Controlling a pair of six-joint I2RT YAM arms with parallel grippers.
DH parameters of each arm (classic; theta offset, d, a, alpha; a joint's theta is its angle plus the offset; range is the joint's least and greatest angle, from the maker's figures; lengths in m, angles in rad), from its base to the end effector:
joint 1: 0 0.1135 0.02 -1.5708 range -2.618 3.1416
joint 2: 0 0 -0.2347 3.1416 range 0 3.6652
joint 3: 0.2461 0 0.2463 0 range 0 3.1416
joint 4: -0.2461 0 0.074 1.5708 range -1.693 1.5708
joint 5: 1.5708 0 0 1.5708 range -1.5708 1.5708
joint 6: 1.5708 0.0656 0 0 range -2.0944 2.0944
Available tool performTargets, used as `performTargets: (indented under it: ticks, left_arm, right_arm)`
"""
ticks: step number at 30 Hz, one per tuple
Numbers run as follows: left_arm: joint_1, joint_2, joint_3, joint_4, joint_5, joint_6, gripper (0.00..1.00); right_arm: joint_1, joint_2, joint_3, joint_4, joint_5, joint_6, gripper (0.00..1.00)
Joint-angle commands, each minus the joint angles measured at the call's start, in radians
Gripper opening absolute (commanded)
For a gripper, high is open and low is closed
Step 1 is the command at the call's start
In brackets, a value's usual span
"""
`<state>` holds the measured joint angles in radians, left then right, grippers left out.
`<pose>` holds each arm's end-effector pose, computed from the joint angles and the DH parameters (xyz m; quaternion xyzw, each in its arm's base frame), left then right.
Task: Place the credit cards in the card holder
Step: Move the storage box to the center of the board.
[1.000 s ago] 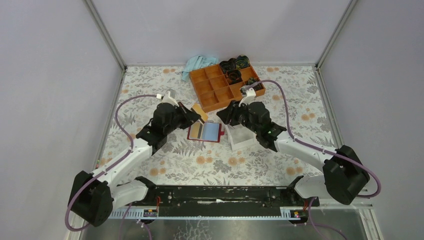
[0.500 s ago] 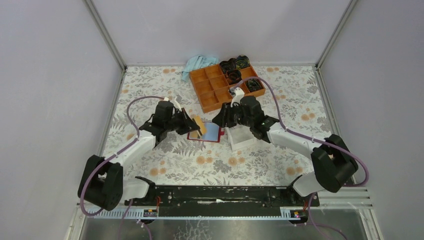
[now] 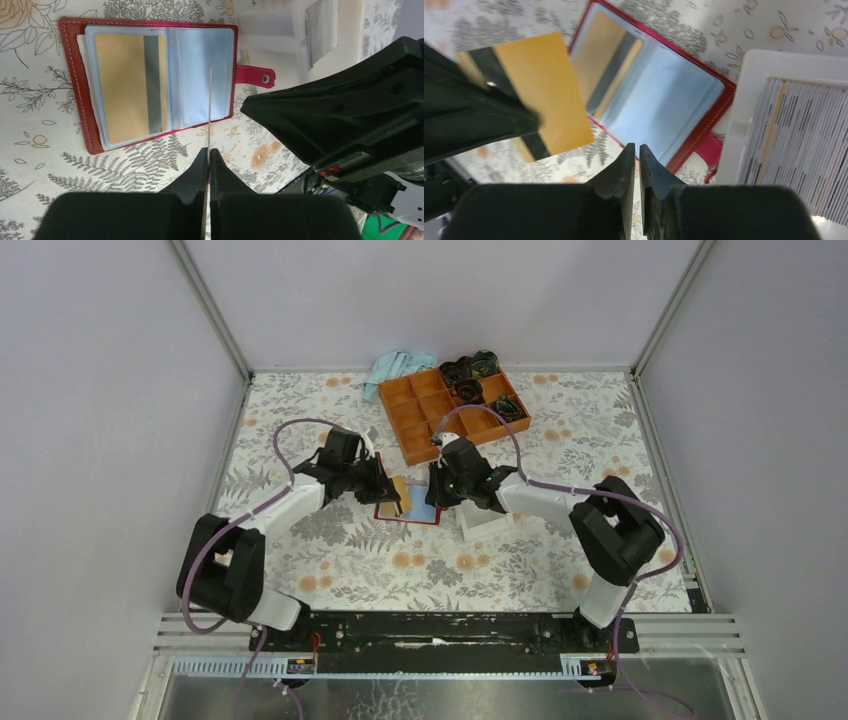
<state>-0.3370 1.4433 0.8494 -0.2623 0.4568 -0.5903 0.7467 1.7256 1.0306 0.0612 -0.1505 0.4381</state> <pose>0.2818 -0.1294 0.1620 -0.0367 0.9152 -0.3421 0.2098 0.2795 0.2721 0.1563 -0.1703 0.8739 0.3071 0.3361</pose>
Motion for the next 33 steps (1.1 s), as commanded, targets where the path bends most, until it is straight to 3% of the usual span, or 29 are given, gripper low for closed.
performTargets:
  ticks: [1, 19, 33]
  left_arm:
    - [0.011, 0.054, 0.056, -0.082, 0.016, 0.079, 0.0]
    - [0.029, 0.216, 0.171, -0.174, -0.003, 0.182, 0.0]
    - [0.036, 0.262, 0.202, -0.158, 0.025, 0.19, 0.0]
  right_arm:
    - [0.021, 0.049, 0.075, -0.089, 0.144, -0.022, 0.13]
    - [0.022, 0.186, 0.141, -0.121, 0.204, -0.037, 0.12]
    - [0.029, 0.174, 0.138, -0.163, 0.384, -0.076, 0.1]
